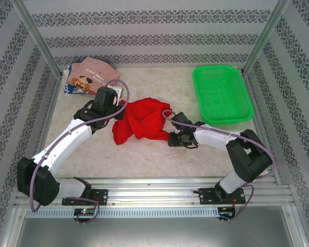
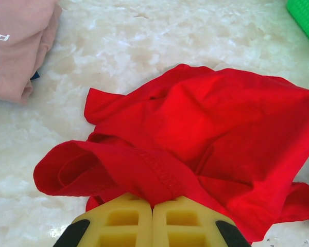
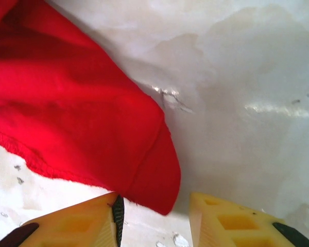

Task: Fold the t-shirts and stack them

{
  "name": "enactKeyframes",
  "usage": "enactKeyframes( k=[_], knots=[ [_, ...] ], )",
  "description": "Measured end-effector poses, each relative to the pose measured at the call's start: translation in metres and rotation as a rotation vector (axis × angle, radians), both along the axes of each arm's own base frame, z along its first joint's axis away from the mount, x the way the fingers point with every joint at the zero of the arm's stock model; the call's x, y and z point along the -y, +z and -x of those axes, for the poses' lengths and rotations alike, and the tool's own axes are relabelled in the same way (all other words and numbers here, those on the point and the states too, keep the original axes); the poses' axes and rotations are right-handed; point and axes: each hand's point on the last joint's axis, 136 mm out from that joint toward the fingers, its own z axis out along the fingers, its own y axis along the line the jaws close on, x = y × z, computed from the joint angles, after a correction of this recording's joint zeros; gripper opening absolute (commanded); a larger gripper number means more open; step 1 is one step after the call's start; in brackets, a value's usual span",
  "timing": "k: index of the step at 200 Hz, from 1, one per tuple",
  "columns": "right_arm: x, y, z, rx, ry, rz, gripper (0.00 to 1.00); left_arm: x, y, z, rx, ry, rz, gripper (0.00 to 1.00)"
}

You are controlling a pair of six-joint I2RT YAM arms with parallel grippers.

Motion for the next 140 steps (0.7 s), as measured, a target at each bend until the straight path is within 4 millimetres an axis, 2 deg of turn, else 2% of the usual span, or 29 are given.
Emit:
enactKeyframes(
  k=[48, 85, 115, 140],
  knots=[
    [-0.009, -0.007, -0.005, -0.006, 0.004, 0.006, 0.30, 0.009, -0.018, 0.005, -0.033, -0.012, 0.013, 0.00],
    [-0.003, -0.009, -0.008, -0.008, -0.022, 0.045, 0.06, 0.019, -0.040, 0.013, -0.084, -0.032, 0.028, 0.00],
    [0.004, -0.005, -0.012, 0.007, -0.047, 0.042, 0.00, 0.033, -0.057, 0.018, -0.133, -0.062, 0.043, 0.00],
    [0.020, 0.002, -0.019, 0.023, -0.096, 0.032, 0.00, 0.056, -0.076, 0.028, -0.190, -0.127, 0.100, 0.31]
  ],
)
